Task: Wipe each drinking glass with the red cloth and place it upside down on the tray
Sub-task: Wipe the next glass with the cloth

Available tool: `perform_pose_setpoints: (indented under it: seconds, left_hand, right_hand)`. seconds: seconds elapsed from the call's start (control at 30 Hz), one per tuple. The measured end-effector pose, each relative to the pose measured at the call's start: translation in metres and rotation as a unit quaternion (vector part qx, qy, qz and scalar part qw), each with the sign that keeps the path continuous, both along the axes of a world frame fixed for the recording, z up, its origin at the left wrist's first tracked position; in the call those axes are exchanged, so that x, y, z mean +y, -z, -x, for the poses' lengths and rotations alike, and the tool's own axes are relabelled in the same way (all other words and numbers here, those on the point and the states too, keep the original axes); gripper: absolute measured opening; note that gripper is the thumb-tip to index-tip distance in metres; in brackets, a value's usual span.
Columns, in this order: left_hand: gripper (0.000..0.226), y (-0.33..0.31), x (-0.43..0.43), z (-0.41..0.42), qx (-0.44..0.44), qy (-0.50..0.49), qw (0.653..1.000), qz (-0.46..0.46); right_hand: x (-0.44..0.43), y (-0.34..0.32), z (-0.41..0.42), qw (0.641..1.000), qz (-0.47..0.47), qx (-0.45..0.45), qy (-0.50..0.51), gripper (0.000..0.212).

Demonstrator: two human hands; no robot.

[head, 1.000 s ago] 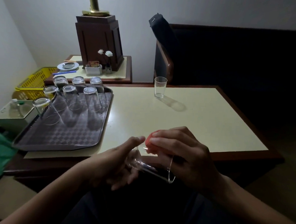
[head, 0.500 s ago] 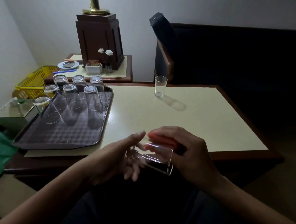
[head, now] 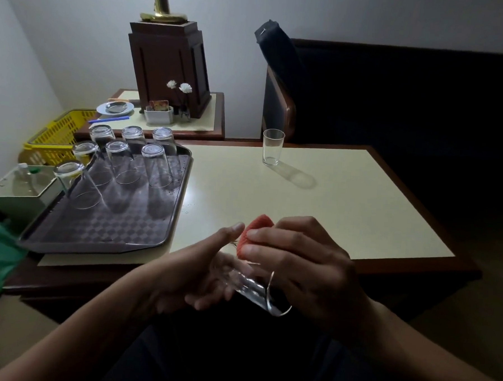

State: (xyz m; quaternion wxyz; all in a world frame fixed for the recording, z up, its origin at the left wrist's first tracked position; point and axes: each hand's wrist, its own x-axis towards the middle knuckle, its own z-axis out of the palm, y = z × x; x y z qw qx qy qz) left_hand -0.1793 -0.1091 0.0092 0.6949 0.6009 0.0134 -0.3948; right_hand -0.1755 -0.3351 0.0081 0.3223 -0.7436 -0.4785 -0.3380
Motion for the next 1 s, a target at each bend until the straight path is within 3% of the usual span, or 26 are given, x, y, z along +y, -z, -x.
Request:
perform_pose_setpoints:
  seconds: [0.03,0.07,0.13,0.17,0.23,0.37,0.4,0.43,0.47,0.5,0.53,0.57,0.6,0.67,0.7,0.73,0.77,0.83,0.9,0.93,1.0]
  left_hand:
    - [0.072,0.002,0.001,0.000,0.009,-0.007,1.000,0.023]
    - [0.067,0.005,0.000,0.000,0.015,-0.031,0.998,0.059]
    - [0.053,0.015,-0.004,0.002,0.009,-0.098,0.986,0.136]
    - [0.049,0.021,-0.008,0.004,-0.002,-0.128,0.980,0.155]
    - [0.047,0.029,-0.019,0.005,-0.013,-0.183,0.969,0.164]
    - [0.065,0.031,-0.033,0.009,-0.028,-0.261,0.953,0.153]
    - [0.067,0.031,-0.032,0.009,-0.031,-0.280,0.947,0.155]
    - [0.068,0.031,-0.031,0.009,-0.032,-0.291,0.943,0.158]
    - [0.067,0.031,-0.030,0.008,-0.027,-0.294,0.941,0.166]
    - [0.063,0.028,-0.030,0.008,-0.020,-0.292,0.939,0.179]
    - [0.055,0.026,-0.031,0.008,-0.007,-0.282,0.937,0.207]
    - [0.047,0.022,-0.031,0.008,0.012,-0.275,0.930,0.242]
    - [0.044,0.021,-0.030,0.008,0.034,-0.274,0.923,0.267]
    - [0.047,0.023,-0.025,0.004,0.047,-0.289,0.928,0.230]
    - [0.055,0.024,-0.021,0.003,0.047,-0.293,0.939,0.175]
    - [0.063,0.027,-0.015,0.001,0.050,-0.295,0.944,0.143]
    - [0.067,0.028,-0.010,0.001,0.054,-0.290,0.947,0.129]
    - [0.068,0.026,-0.002,0.002,0.029,-0.240,0.962,0.124]
    - [0.075,0.016,0.001,0.004,-0.022,-0.155,0.984,0.085]
    - [0.079,0.012,0.002,0.004,-0.063,-0.107,0.991,0.051]
    - [0.078,0.004,0.004,0.003,-0.147,-0.046,0.987,-0.050]
  right_hand:
    - [0.002,0.004,0.003,0.997,-0.040,0.059,0.023,0.017]
    - [0.005,0.008,0.003,0.978,-0.107,0.171,0.047,0.025]
    - [0.011,0.011,0.001,0.850,-0.273,0.446,0.058,0.033]
    - [0.014,0.012,-0.001,0.790,-0.324,0.516,0.069,0.032]
    - [0.018,0.020,-0.006,0.736,-0.360,0.567,0.085,0.027]
    - [0.025,0.028,-0.004,0.715,-0.333,0.612,0.062,0.029]
    - [0.024,0.030,0.000,0.749,-0.303,0.585,0.073,0.030]
    - [0.022,0.031,0.002,0.826,-0.237,0.499,0.110,0.033]
    - [0.020,0.030,0.003,0.906,-0.159,0.365,0.145,0.035]
    - [0.017,0.029,0.001,0.963,-0.087,0.207,0.146,0.034]
    - [0.015,0.025,-0.001,0.990,-0.027,0.081,0.110,0.029]
    - [0.015,0.020,-0.003,0.997,0.026,0.022,0.063,0.026]
    - [0.014,0.015,-0.005,0.997,0.068,0.019,0.020,0.026]
    - [0.009,0.008,-0.008,0.987,0.100,0.118,-0.039,0.033]
    - [0.006,0.007,-0.007,0.973,0.074,0.216,-0.040,0.038]
    - [0.002,0.005,-0.007,0.941,0.013,0.335,-0.036,0.041]
    - [-0.001,0.003,-0.009,0.880,-0.082,0.466,-0.040,0.041]
    - [-0.009,0.004,-0.022,0.692,-0.277,0.664,-0.054,0.031]
    - [-0.014,0.010,-0.035,0.535,-0.386,0.748,-0.071,0.031]
    - [-0.015,0.013,-0.038,0.496,-0.403,0.765,-0.082,0.035]
    - [-0.013,0.016,-0.040,0.466,-0.385,0.788,-0.115,0.041]
